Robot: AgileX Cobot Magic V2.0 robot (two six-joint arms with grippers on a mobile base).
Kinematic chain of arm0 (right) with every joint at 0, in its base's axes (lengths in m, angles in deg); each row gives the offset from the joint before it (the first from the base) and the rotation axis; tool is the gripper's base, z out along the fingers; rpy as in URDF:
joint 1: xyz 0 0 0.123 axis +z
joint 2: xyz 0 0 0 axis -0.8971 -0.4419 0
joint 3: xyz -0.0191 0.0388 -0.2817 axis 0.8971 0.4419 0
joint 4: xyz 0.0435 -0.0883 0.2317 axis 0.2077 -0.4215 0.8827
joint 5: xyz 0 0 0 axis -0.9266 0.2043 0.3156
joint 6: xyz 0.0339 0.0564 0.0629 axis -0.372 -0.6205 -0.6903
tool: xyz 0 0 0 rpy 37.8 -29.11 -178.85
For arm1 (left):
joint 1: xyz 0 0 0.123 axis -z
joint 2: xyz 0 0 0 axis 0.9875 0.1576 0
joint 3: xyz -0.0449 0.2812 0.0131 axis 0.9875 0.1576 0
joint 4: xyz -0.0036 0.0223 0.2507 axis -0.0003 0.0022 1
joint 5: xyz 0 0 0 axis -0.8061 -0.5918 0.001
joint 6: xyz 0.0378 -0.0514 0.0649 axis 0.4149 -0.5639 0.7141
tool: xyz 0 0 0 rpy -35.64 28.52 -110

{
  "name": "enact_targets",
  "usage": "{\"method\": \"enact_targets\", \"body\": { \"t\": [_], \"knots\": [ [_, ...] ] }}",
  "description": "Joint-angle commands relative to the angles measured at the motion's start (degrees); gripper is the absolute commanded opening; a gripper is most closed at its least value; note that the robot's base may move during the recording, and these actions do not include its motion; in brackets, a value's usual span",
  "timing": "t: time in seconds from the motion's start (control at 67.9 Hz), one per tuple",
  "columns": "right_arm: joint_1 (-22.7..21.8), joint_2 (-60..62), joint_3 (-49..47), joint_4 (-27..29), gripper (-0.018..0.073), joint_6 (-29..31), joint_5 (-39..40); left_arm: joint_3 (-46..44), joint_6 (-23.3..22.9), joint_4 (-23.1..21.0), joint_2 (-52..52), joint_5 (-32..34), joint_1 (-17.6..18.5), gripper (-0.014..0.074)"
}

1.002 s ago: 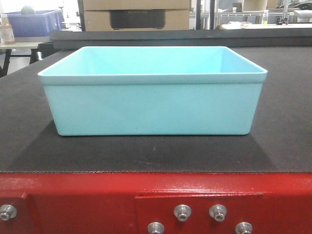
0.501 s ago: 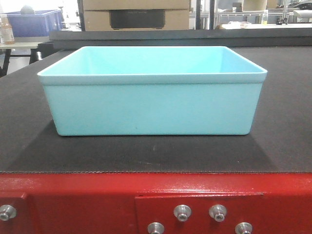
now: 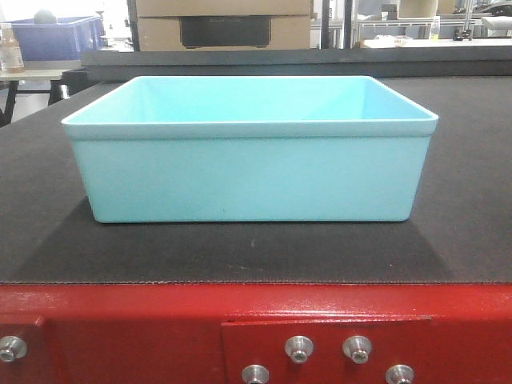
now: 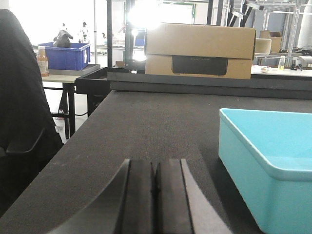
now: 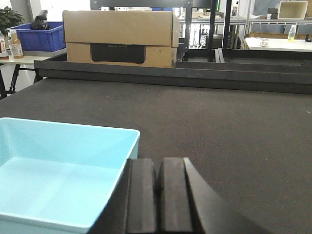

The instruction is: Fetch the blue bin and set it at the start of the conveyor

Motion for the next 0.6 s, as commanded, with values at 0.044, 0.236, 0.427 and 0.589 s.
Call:
{"method": "enact_targets", "body": {
  "t": [0.044,0.236,0.427,0.589],
  "knots": [
    [-0.3,0.2,0.2,-0.6,-0.0153,0.3,1.6,-0.1,0.0,-0.4,-0.4,1.2,-0.1,-0.0111],
    [-3.0,3.1,2.0,-0.9,-0.0153,0.3,1.7,-0.1,0.0,-0.4,-0.4,1.2,-0.1,-0.0111],
    [-10.4,12.1,9.6,1.9,-0.0153,0.3,1.5,-0.1,0.0,-0.4,-0.4,1.2,-0.1,-0.0111],
    [-13.1,20.7,19.3,2.2,-0.0153,0.3,2.1,-0.1,0.0,-0.4,-0.4,1.2,-0.1,-0.0111]
  ]
}}
